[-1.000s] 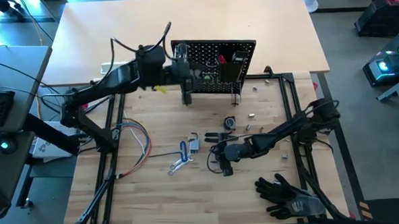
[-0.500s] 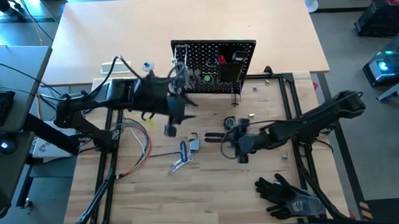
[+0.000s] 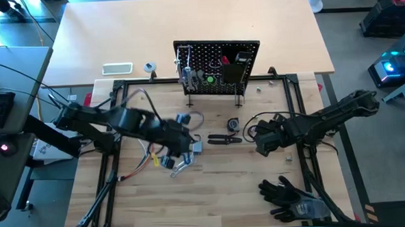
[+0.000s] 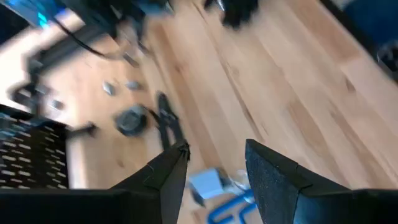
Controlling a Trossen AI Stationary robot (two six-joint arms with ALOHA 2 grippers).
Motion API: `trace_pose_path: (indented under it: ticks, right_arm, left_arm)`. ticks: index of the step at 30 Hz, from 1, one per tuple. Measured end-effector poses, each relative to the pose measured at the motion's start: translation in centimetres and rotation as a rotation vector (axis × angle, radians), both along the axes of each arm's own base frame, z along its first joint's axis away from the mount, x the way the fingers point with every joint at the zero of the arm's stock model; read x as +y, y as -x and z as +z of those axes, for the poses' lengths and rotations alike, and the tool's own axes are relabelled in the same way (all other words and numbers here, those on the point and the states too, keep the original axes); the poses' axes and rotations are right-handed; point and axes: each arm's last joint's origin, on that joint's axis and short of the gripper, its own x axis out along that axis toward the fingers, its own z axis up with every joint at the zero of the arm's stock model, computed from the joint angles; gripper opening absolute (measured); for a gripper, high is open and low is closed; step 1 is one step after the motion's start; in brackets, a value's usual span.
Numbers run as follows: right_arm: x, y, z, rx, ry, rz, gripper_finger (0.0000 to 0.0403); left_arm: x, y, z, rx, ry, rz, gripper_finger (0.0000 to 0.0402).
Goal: Hang tools onto peg board
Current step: Put the socket into the black bin on the peg board
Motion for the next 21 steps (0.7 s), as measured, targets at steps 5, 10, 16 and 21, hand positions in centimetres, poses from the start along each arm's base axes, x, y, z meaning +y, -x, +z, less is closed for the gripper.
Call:
trace_pose_path:
  ticks: [5,10,16,21]
  right_arm:
    - [-0.1,0.5,-0.1,0.033,0.002,-0.047,0.0227]
    - [-0.4,0.6,-0.2,0.021,0.063,-0.083,0.0227]
    - [-1.4,1.3,-3.2,0.03,0.03,-0.175,0.0227]
    - [-2.4,1.9,-5.9,-0.007,0.017,-0.238,0.0227]
  left_arm:
    - [-1.0,-0.4,-4.0,0.032,0.015,-0.004,0.0155]
    - [-1.5,-0.8,-8.1,0.004,0.029,-0.01,0.0155]
    - [-1.2,-0.9,-12.6,-0.08,0.082,0.015,0.0155]
    - [-0.6,-0.7,-15.1,-0.168,0.137,0.055,0.0155]
